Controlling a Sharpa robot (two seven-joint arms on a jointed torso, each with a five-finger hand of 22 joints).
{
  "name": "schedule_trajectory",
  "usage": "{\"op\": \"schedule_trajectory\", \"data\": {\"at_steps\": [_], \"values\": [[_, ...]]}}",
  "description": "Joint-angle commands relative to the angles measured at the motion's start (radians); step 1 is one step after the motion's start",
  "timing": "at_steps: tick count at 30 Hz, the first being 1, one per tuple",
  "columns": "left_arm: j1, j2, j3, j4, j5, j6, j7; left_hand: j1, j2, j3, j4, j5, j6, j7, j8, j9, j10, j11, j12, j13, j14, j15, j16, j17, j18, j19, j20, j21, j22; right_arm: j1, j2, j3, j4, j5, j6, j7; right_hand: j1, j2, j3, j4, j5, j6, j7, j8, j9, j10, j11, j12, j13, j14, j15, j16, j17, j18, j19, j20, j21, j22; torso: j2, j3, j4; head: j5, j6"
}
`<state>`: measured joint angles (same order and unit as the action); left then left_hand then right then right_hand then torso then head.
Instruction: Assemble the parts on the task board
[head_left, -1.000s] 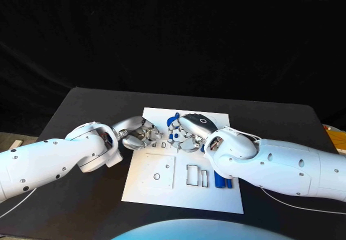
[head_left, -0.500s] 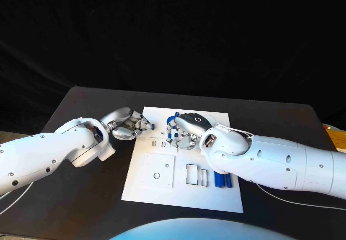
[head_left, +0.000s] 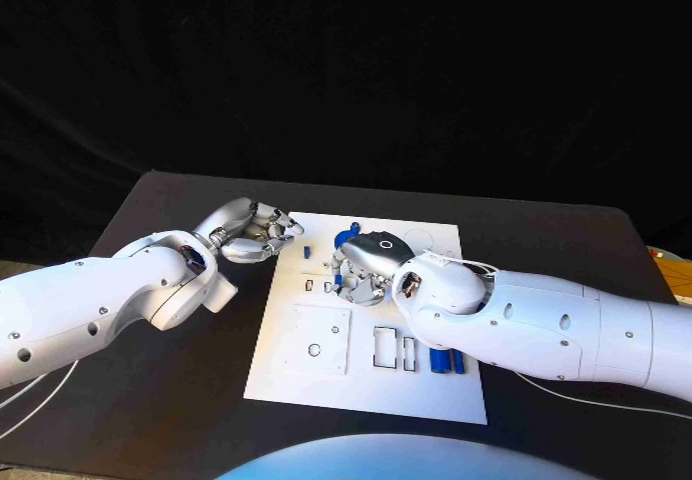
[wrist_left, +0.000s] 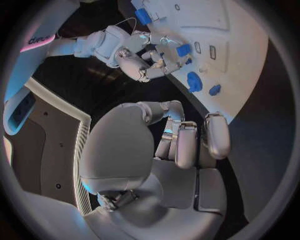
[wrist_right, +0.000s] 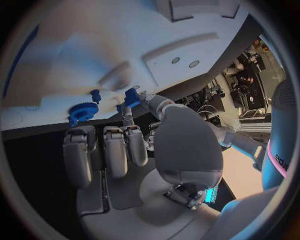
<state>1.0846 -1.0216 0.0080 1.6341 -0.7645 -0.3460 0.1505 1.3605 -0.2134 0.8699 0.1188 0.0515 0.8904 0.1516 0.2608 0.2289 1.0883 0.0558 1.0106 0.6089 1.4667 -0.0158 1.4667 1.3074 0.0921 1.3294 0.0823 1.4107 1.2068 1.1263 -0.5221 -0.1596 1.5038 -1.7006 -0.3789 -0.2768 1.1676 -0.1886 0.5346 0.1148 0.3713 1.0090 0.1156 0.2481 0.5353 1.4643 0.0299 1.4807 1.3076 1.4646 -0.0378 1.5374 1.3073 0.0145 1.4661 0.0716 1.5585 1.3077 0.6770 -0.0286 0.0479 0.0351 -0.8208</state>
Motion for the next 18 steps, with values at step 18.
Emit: {"op": "schedule_trajectory", "data": {"at_steps": [18], "values": [[0.002, 0.002, 0.001, 0.005, 0.166, -0.057, 0.075, -0.012, -0.004, -0.011, 0.002, 0.003, 0.009, -0.001, -0.005, 0.001, -0.001, 0.006, -0.004, -0.002, 0.041, 0.009, 0.003, 0.068, -0.011, 0.0, 0.009, 0.0, -0.001, -0.011, 0.008, -0.002, -0.005, -0.043, 0.034, -0.033, 0.007, 0.0, -0.006, 0.001, -0.005, 0.016, -0.016, 0.003, 0.001, 0.03, -0.008, -0.004, 0.169, 0.091, -0.006, 0.005, 0.192, -0.012, 0.1, -0.008, 0.001, 0.26, 0.0, 0.0023, -0.0003, 0.004, -0.005]]}}
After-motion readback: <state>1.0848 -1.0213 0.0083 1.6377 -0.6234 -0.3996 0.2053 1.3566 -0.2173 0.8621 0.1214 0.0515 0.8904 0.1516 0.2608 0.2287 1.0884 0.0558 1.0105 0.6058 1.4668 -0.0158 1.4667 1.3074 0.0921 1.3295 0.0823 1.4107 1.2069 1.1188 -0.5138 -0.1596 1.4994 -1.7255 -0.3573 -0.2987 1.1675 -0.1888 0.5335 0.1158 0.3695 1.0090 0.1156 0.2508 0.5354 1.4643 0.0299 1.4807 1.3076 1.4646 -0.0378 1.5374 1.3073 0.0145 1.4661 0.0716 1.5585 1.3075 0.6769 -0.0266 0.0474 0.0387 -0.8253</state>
